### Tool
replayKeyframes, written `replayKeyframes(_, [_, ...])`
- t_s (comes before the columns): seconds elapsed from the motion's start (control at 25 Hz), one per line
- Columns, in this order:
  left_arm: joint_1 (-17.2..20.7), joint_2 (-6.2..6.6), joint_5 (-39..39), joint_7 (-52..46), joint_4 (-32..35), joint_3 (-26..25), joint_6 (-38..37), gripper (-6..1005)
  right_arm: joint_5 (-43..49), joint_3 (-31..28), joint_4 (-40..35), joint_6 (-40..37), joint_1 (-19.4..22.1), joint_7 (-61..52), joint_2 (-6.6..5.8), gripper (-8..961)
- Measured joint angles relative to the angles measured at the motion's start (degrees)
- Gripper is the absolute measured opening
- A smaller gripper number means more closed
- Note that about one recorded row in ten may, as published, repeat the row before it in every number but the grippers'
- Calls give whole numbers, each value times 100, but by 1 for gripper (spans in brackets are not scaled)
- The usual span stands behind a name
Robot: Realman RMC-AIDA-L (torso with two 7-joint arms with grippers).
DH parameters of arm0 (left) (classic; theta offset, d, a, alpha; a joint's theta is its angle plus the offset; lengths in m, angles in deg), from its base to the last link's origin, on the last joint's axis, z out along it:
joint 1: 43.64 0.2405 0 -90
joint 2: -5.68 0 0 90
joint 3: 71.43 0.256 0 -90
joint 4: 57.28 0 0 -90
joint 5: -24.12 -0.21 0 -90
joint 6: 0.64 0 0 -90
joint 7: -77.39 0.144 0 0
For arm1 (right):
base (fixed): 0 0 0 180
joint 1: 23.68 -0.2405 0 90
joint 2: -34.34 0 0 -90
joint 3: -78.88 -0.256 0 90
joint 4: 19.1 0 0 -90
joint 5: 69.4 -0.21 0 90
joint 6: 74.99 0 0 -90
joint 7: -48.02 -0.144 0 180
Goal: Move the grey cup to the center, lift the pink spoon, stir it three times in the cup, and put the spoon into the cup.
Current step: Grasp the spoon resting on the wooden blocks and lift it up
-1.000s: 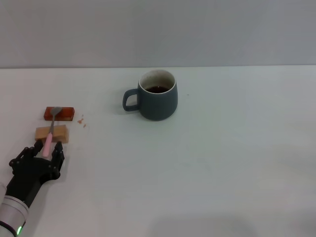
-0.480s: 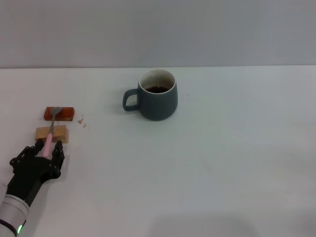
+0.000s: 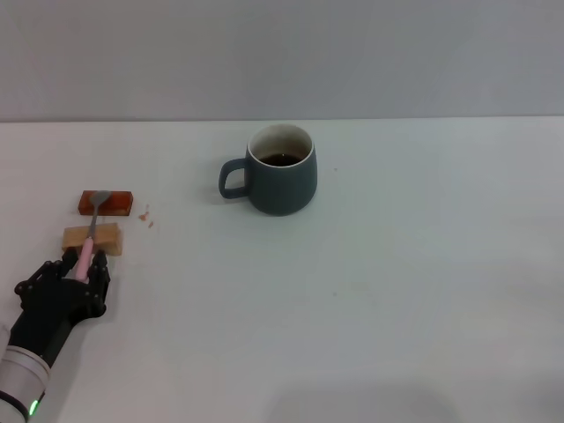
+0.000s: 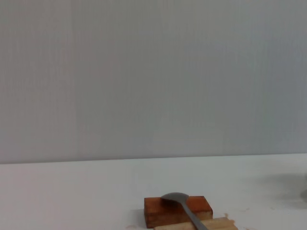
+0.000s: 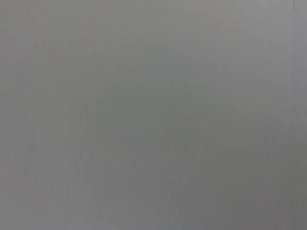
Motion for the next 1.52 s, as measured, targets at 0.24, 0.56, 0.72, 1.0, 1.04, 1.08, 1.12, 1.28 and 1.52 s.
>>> replayKeyframes(0.24, [-12,5,6,0,6,10,19,372,0,0,0,1,7,0,5,0])
replayKeyframes(0.56, [17,5,95,20,2,16,-50,266,0,0,0,1,8,0,9,0])
replayKeyframes(0.72, [-40,5,95,17,104,4,-19,212,0,4,0,1,8,0,9,0])
replayKeyframes(1.0, [-62,5,69,50,95,48,-26,180,0,9,6,1,38,0,9,0])
replayKeyframes(1.04, [-62,5,69,50,95,48,-26,177,0,9,10,1,44,0,9,0])
replayKeyframes(1.08, [-62,5,56,50,88,52,-30,173,0,12,13,1,51,0,11,0])
replayKeyframes(1.12, [-58,5,46,52,52,71,-55,170,0,13,14,1,54,0,13,0])
replayKeyframes(1.28, [-23,15,44,109,-27,126,-296,167,0,18,21,1,68,-3,18,0])
replayKeyframes(1.52, [30,192,-131,136,-615,186,17,168,0,18,212,-2,150,18,8,0])
